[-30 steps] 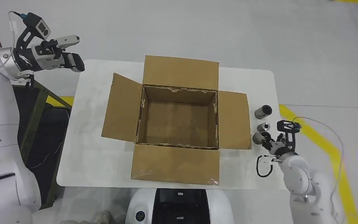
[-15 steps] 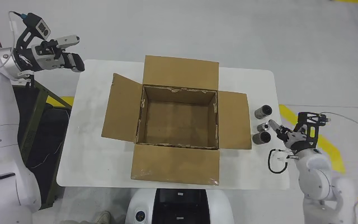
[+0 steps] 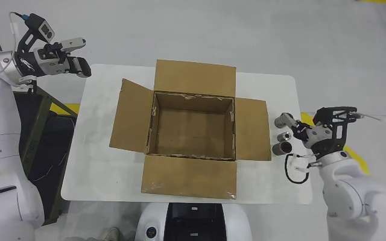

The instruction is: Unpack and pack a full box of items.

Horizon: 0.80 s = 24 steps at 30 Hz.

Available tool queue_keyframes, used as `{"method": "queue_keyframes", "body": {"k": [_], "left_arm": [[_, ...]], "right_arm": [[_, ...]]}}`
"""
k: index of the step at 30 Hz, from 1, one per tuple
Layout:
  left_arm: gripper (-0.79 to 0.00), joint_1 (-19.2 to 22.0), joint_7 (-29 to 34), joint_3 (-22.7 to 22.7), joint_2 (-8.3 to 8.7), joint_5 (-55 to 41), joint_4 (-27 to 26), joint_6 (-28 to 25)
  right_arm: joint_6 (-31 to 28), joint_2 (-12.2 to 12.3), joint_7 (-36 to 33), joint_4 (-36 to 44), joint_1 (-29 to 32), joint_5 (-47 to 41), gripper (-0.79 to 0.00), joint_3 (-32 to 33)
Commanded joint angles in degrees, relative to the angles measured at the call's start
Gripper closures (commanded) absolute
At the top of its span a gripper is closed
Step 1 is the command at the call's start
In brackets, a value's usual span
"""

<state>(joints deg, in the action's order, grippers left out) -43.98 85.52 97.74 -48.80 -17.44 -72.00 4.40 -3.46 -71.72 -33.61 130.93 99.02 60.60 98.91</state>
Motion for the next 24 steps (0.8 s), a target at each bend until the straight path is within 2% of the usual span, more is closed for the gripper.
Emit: {"method": "queue_keyframes", "body": {"k": [1,8,24], "left_arm": [[-0.785,0.00,0.00,0.00,0.00,0.00,0.00,0.00],[-0.785,0.00,0.00,0.00,0.00,0.00,0.00,0.00],[-0.785,0.00,0.00,0.00,0.00,0.00,0.00,0.00]], "right_arm": [[-0.45,0.04,-0.05,0.53,0.07,-0.25,-0.767,-0.27],[-0.55,0.17,-0.14,1.26,1.71,0.96,-0.773,-0.61],[7.35,0.06,-3.69,-8.81,3.33,6.26,-0.760,-1.99]]}}
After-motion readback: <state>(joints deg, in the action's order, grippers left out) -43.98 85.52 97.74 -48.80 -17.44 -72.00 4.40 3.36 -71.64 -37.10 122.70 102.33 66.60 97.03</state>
